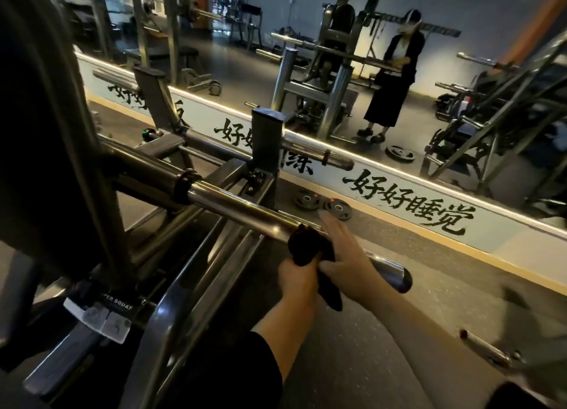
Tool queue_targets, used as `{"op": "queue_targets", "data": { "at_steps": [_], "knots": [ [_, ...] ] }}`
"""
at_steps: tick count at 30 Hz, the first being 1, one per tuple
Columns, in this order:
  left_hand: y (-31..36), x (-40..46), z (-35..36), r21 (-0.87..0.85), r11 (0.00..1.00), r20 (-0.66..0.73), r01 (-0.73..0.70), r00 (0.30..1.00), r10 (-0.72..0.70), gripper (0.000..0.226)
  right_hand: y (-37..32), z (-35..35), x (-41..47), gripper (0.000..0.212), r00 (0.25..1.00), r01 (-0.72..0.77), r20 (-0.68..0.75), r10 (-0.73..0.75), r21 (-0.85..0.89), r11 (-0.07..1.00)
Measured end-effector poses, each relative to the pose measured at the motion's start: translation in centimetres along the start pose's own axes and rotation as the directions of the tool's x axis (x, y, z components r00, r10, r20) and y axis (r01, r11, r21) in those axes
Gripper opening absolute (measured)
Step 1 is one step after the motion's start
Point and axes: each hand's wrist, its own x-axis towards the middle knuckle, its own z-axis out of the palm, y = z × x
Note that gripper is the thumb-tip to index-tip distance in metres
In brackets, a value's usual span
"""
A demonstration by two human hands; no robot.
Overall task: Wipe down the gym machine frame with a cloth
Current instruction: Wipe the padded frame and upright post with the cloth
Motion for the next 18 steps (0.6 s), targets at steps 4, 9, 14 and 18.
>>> {"op": "queue_targets", "data": {
  "at_steps": [4,9,14,18],
  "knots": [
    [0.7,-2.4,1.0,0.128,0.926,-0.233,-0.355,0.897,0.376,0.055,0.8,-0.3,-3.6,0.061,0.912,0.249,-0.278,-0.301,-0.208,0.946],
    [0.1,-5.1,3.3,0.249,0.874,0.193,-0.418,0.906,0.378,0.018,4.0,-0.7,-4.4,0.087,0.976,0.113,-0.174,-0.131,-0.108,0.988],
    [-0.7,-5.7,3.6,0.353,0.782,0.369,-0.513,0.845,0.388,0.023,6.8,-1.6,-5.3,0.071,0.965,0.003,-0.255,-0.068,-0.247,0.969],
    [-0.1,-3.1,0.9,0.624,0.393,0.395,-0.675,0.707,0.587,0.047,7.1,-2.2,-6.6,0.045,0.933,-0.061,-0.352,-0.068,-0.342,0.938]
  ]
}}
